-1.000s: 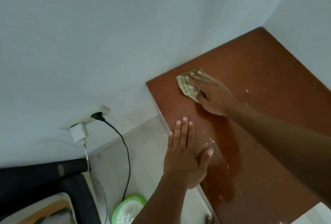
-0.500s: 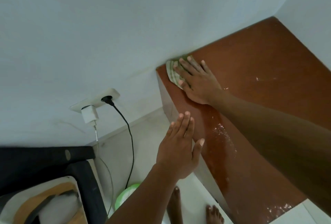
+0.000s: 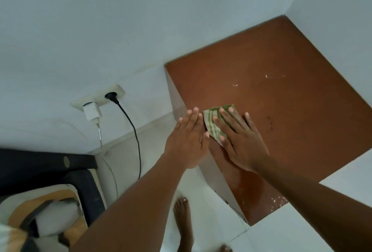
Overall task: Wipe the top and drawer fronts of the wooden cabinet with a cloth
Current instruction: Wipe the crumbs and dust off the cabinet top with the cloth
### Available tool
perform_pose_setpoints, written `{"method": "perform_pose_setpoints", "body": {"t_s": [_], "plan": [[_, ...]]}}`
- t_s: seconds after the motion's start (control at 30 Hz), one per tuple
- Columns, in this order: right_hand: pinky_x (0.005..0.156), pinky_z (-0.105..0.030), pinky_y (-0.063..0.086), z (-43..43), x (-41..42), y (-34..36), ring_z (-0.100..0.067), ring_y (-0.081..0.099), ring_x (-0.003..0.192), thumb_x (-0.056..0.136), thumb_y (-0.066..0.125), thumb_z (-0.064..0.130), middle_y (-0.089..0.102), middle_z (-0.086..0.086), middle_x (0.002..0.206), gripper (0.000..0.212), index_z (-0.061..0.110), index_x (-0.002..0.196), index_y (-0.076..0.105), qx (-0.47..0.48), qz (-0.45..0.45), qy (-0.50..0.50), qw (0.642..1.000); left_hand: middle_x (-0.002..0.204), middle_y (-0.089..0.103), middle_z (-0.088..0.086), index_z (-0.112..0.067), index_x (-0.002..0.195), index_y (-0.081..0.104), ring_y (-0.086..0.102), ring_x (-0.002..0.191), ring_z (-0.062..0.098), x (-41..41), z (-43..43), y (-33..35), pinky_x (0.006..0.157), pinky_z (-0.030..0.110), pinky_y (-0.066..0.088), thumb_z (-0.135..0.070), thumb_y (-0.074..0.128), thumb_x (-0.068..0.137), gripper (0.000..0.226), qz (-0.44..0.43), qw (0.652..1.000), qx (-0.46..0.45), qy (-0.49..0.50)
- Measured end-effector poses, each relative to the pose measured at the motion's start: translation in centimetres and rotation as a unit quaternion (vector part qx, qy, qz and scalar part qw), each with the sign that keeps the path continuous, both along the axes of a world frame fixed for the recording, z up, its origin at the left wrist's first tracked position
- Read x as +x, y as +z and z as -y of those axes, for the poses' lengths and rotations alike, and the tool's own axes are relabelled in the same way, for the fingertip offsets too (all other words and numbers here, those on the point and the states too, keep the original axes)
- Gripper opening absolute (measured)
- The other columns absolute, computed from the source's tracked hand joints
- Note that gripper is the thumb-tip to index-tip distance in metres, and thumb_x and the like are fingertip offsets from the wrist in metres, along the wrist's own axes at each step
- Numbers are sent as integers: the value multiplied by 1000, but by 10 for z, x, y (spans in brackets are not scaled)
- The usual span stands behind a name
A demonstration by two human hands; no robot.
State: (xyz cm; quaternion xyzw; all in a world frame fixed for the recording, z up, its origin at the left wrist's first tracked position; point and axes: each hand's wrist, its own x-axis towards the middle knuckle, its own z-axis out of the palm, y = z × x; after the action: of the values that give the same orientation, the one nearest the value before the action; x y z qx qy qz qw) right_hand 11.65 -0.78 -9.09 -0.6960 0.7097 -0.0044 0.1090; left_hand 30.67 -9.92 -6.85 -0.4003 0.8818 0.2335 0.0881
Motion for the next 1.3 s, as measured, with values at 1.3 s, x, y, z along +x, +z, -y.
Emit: {"method": "perform_pose_setpoints", "body": {"t_s": [1.3], "plan": [[102,-37,41,96,-119,28,-38,52,127,102,38,23,59,-18,134,40,10,135,57,-111,177,-277,938,168,-15,5,-12,160,-4,-17,153,18,-18,-28,1,124,35,-6,-50,17,105,70,23,999,-31,15]]}}
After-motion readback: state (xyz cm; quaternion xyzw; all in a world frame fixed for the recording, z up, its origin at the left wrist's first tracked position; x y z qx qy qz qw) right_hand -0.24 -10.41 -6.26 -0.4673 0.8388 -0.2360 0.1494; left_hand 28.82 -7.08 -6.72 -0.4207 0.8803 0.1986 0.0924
